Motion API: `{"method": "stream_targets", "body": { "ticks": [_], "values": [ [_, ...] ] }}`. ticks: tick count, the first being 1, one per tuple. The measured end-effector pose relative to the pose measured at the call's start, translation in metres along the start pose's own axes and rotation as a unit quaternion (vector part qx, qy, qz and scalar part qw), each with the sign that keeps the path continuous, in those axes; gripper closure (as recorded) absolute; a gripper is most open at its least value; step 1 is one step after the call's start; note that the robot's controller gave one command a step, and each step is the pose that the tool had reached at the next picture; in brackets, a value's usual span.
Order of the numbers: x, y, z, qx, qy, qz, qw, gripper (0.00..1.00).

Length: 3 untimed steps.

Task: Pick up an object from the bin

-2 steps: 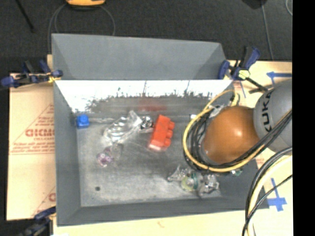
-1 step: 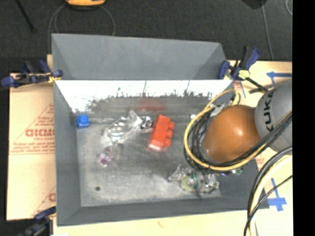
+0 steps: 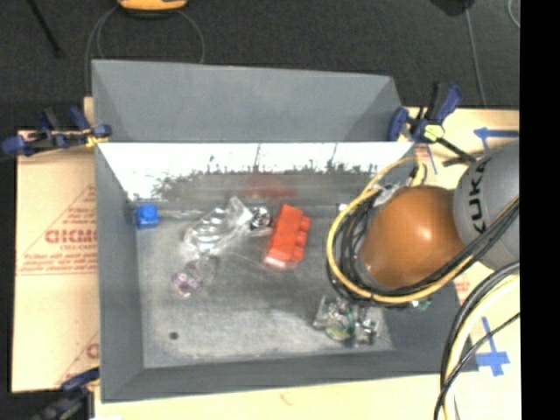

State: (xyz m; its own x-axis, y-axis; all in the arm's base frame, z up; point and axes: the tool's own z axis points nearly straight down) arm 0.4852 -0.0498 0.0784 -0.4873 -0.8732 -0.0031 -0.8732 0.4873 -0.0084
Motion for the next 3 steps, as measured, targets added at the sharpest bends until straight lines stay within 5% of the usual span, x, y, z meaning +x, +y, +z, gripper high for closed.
{"method": "stream_targets", "body": {
  "ticks": [3],
  "values": [
    [0.000,-0.005,-0.106,-0.001,0.0002,0.007,1.0000,1.00]
  ]
}}
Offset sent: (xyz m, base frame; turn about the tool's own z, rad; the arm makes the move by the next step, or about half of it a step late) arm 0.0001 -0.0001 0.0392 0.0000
